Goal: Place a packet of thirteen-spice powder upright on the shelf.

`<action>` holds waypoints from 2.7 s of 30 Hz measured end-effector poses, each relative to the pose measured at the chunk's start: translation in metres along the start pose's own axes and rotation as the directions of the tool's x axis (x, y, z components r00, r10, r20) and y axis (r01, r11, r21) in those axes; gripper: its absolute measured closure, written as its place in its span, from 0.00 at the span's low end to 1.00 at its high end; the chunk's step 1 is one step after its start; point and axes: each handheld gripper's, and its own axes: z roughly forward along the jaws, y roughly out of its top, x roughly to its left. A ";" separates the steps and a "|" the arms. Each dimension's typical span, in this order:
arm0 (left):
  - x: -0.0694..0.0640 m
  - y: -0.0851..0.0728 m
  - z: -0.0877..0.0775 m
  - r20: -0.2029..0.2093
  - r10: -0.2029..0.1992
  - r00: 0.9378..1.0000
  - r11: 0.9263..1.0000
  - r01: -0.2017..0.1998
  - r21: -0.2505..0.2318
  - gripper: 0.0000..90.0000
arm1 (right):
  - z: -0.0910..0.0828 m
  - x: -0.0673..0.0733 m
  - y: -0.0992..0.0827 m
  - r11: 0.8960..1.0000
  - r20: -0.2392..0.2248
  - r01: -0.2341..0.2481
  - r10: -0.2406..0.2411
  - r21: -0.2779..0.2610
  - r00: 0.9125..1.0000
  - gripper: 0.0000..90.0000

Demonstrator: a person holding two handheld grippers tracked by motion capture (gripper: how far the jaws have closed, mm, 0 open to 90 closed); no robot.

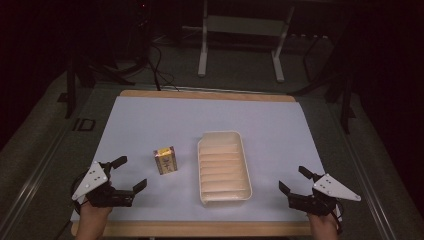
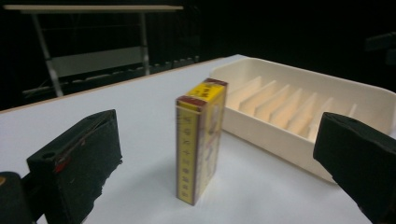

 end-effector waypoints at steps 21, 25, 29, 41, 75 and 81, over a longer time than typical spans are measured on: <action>-0.013 0.017 0.021 0.309 0.047 0.950 0.991 -0.082 0.102 0.05 | 0.004 -0.001 -0.003 1.000 -0.004 -0.010 0.010 0.018 1.000 0.15; -0.013 0.022 0.023 0.331 0.064 0.941 0.986 -0.112 0.126 0.05 | 0.003 0.001 -0.002 1.000 0.002 -0.003 0.003 0.021 1.000 0.15; -0.011 0.023 0.024 0.344 0.064 0.937 0.980 -0.124 0.155 0.05 | 0.003 0.002 -0.002 1.000 0.005 0.001 -0.001 0.023 1.000 0.15; -0.003 0.022 0.029 0.421 0.100 0.902 0.888 -0.272 0.371 0.06 | 0.003 0.003 -0.002 0.999 0.006 0.008 -0.008 0.033 1.000 0.15; 0.012 0.034 0.039 0.465 0.052 0.884 0.435 -0.439 0.786 0.13 | 0.004 0.003 -0.003 0.999 0.010 0.006 -0.007 0.042 1.000 0.15; 0.010 0.037 0.039 0.475 0.029 0.880 0.395 -0.447 0.803 0.13 | 0.004 0.003 -0.003 0.999 0.010 0.006 -0.006 0.043 1.000 0.15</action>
